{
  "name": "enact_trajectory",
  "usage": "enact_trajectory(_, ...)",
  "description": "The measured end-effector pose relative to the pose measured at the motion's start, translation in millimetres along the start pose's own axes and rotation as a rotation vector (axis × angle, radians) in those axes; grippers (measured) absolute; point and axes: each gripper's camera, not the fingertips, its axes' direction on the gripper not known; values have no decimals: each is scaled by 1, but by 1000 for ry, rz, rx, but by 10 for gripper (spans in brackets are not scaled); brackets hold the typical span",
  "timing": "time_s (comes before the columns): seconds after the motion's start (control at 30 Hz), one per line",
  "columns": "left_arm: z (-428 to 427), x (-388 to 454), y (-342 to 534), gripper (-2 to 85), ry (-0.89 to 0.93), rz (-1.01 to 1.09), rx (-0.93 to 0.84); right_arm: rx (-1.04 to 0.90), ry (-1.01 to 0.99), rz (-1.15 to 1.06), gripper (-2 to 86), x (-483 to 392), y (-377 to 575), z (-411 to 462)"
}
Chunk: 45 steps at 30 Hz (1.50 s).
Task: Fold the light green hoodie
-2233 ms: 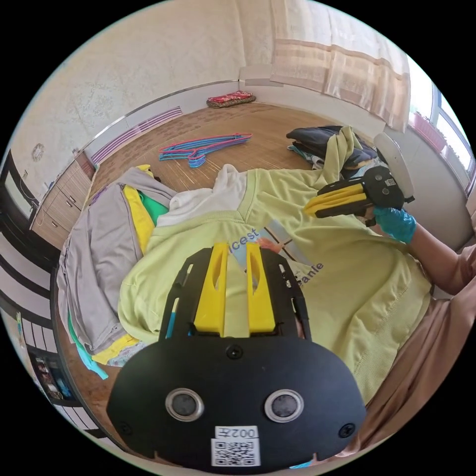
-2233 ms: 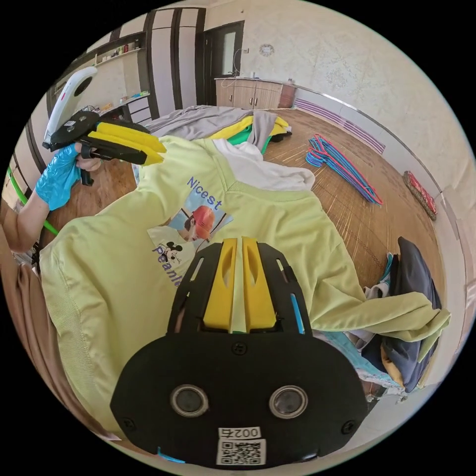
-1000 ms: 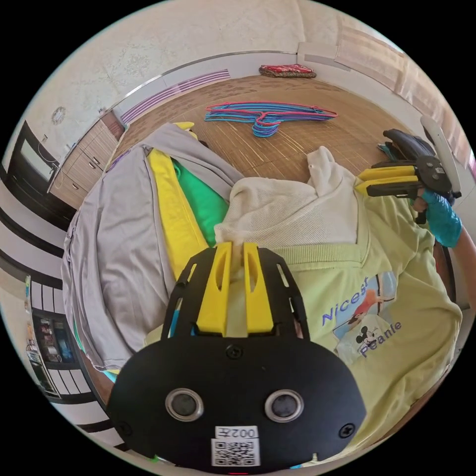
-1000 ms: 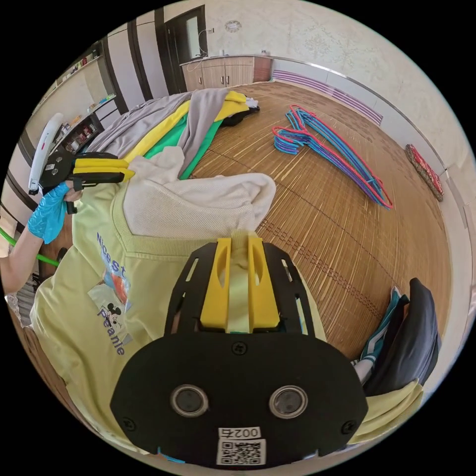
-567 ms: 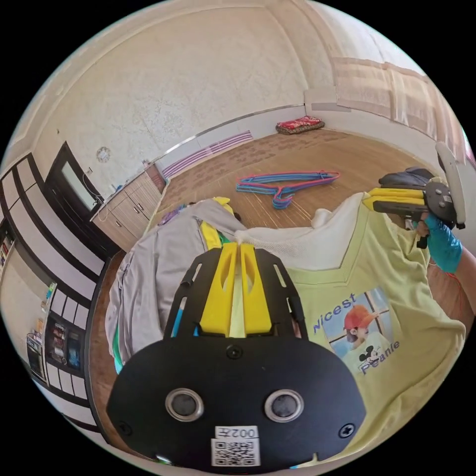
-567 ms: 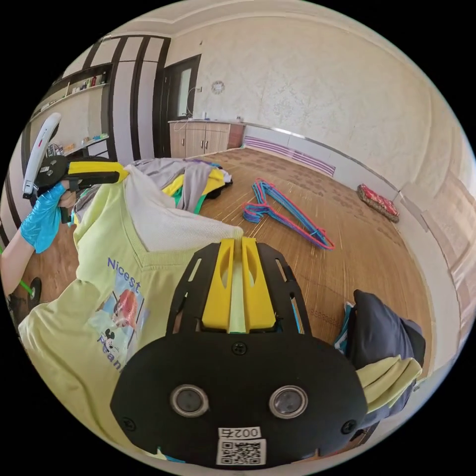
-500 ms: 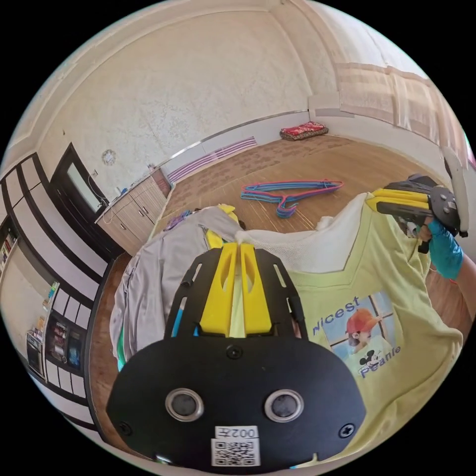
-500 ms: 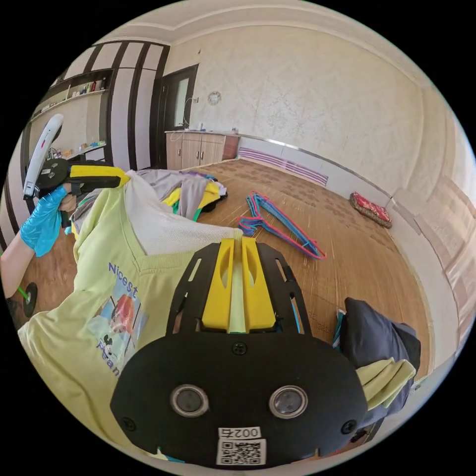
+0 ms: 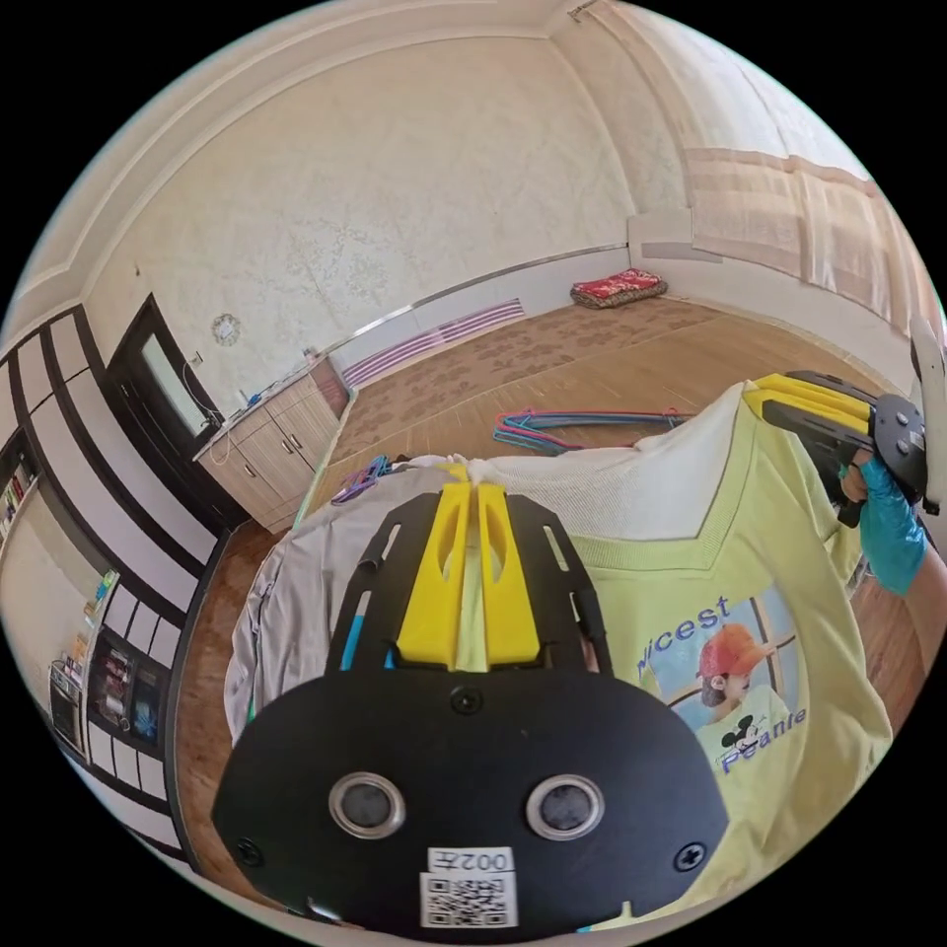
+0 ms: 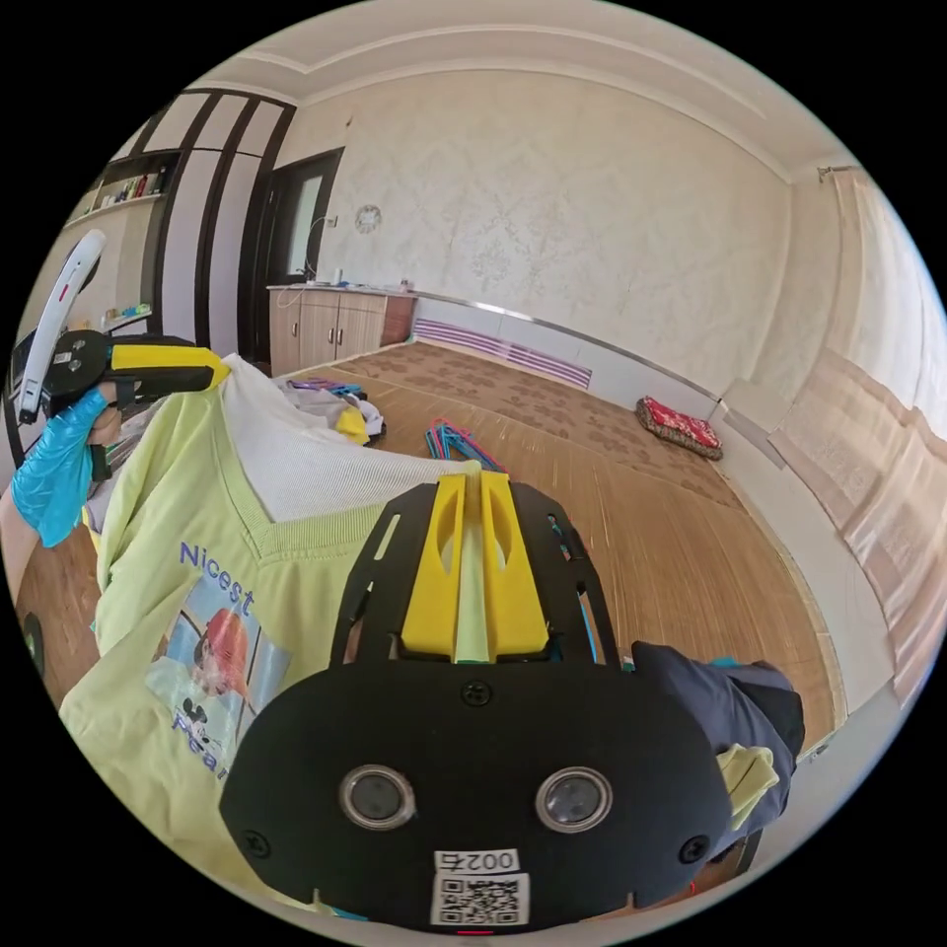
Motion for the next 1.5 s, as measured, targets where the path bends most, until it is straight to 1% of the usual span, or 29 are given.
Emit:
enact_trajectory(0.03,8,2,1,68,10,12,-21,-29,-8,1,19,0,2,7)
enact_trajectory(0.1,35,12,7,62,47,66,-123,-166,-55,-3,31,-2,10,33)
enact_trajectory(0.17,45,16,14,57,20,84,-175,-245,-89,6,32,-3,17,44)
enact_trajectory(0.2,44,15,19,53,6,84,-170,-258,-97,10,24,-4,22,44)
enact_trajectory(0.3,32,1,26,40,63,49,-139,-240,-109,-17,8,-5,28,29)
enact_trajectory(0.43,11,-12,27,22,90,47,-139,-205,-154,-76,5,-10,30,-2)
enact_trajectory(0.63,-41,-19,41,12,180,88,-118,-107,-288,-178,5,-29,45,-78)
enact_trajectory(0.73,-69,-19,63,7,228,122,-114,-71,-377,-244,-3,-44,61,-119)
enact_trajectory(0.87,-99,-19,106,-4,294,169,-155,-57,-512,-319,-9,-68,88,-170)
enact_trajectory(1.03,-126,-26,164,-8,308,163,-225,-20,-617,-375,-8,-98,120,-224)
enact_trajectory(1.17,-149,-30,214,-6,358,131,-260,-52,-772,-483,-1,-137,149,-259)
enact_trajectory(1.27,-162,-31,248,-1,387,118,-289,-121,-860,-567,30,-175,170,-275)
enact_trajectory(1.4,-178,-37,287,6,428,77,-313,-209,-847,-725,61,-232,200,-290)
enact_trajectory(1.5,-188,-41,308,10,452,56,-316,-253,-882,-776,65,-260,212,-299)
